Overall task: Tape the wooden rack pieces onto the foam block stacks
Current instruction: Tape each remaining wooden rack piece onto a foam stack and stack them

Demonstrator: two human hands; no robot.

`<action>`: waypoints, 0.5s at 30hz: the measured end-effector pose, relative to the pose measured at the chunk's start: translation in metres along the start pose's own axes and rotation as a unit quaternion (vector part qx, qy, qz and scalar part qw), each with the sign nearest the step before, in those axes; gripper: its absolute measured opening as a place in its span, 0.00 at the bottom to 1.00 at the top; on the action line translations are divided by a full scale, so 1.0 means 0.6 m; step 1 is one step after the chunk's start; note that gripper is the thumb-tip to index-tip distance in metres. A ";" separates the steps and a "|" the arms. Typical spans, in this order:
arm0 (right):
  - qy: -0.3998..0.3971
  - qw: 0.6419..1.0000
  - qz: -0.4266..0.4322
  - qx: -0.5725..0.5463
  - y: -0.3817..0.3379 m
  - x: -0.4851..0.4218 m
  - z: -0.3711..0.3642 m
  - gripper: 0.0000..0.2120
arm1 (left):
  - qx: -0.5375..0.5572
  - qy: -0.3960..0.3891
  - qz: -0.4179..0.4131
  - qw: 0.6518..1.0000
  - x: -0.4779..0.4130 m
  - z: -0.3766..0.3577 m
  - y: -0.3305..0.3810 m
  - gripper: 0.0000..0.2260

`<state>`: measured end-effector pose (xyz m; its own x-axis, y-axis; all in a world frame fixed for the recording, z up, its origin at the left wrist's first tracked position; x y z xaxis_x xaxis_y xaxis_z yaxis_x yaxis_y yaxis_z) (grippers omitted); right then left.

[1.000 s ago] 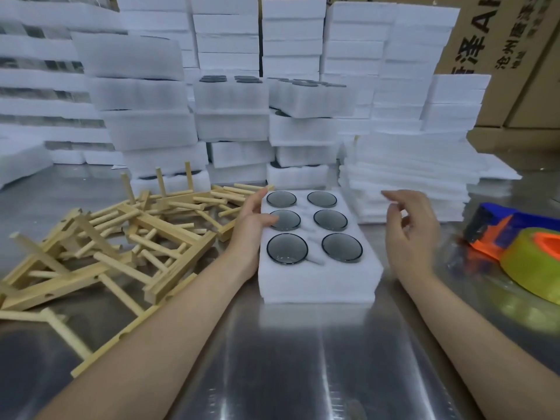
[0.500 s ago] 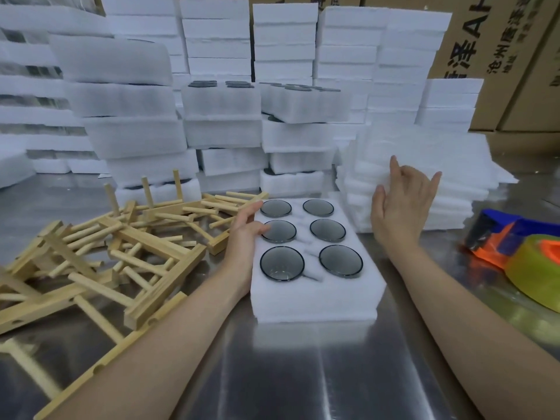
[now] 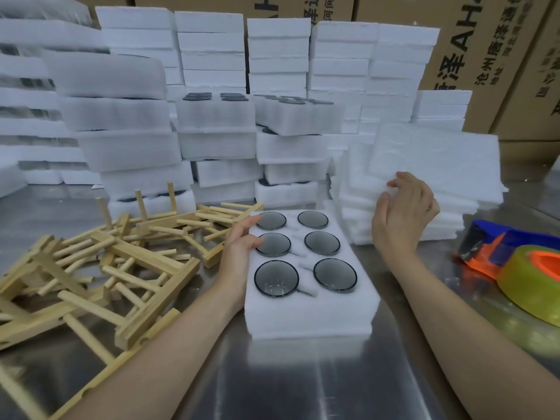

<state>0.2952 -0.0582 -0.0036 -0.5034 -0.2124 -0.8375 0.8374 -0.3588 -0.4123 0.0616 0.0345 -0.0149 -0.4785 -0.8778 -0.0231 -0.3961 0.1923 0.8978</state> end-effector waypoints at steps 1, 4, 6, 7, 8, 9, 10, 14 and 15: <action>-0.005 1.000 0.004 0.011 0.001 -0.002 0.001 0.13 | -0.002 0.001 -0.001 1.000 -0.001 0.000 0.000 0.19; -0.027 0.999 0.020 0.042 0.008 -0.013 0.002 0.15 | -0.019 0.006 -0.001 1.000 -0.003 0.001 0.000 0.19; -0.038 0.998 0.016 0.051 0.010 -0.023 0.003 0.17 | -0.026 0.007 -0.001 1.000 -0.001 0.000 0.000 0.18; -0.046 0.997 0.017 0.057 0.011 -0.025 0.002 0.18 | -0.027 0.007 0.000 1.000 0.000 0.000 0.001 0.18; -0.055 0.996 0.023 0.066 0.012 -0.027 0.000 0.19 | -0.028 0.008 0.001 1.000 0.001 0.001 0.001 0.18; -0.065 0.994 0.032 0.076 0.014 -0.028 -0.002 0.19 | -0.029 0.008 0.001 1.000 0.001 0.000 0.002 0.18; -0.074 0.993 0.040 0.086 0.015 -0.028 -0.005 0.19 | -0.030 0.009 0.002 0.999 0.001 0.001 0.001 0.18; -0.082 0.991 0.034 0.104 0.016 -0.041 -0.010 0.20 | -0.034 0.011 -0.003 0.999 0.000 0.000 -0.001 0.18; -0.082 0.990 0.038 0.111 0.015 -0.044 -0.010 0.20 | -0.034 0.012 -0.004 0.999 0.000 0.001 -0.001 0.18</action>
<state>0.3174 -0.0504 0.0127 -0.4838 -0.3851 -0.7859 0.8160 -0.5231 -0.2460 0.0615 0.0346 -0.0155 -0.4566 -0.8894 -0.0202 -0.3452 0.1562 0.9255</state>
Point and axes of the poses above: each hand's wrist, its own x-axis away from the middle knuckle, its own z-axis out of the back of the hand, y = z × x, the point moved 1 cm from there along -x, towards the middle knuckle, and after that the axes turned 3 degrees about -y, right-handed, at the moved point
